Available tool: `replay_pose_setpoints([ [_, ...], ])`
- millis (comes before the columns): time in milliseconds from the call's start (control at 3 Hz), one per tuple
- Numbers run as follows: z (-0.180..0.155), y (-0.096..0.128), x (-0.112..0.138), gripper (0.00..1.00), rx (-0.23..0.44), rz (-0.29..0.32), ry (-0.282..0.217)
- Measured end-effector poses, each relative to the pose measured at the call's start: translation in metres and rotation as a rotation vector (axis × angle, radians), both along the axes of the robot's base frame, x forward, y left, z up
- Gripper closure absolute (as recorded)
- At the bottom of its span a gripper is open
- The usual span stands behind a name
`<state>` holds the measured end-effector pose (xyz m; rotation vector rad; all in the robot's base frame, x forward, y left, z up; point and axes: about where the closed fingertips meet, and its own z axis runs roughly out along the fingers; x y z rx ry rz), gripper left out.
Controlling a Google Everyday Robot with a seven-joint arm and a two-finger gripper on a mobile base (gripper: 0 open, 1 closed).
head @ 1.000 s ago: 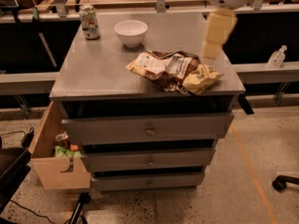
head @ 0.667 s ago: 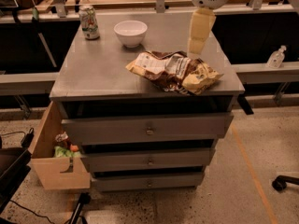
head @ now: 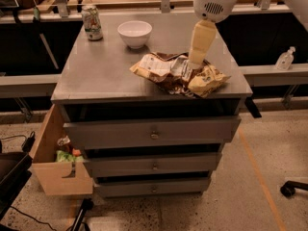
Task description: Place brown chip bag into white bowl
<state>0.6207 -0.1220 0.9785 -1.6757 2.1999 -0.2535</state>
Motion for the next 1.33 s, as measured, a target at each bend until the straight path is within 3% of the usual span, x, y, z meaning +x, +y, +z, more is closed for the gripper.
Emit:
replay_pose_setpoints([
  [667, -0.06, 0.013, 0.026, 0.0, 0.183, -0.019, 0.116],
  [1333, -0.101, 0.03, 0.042, 0.0, 0.232, -0.04, 0.28],
])
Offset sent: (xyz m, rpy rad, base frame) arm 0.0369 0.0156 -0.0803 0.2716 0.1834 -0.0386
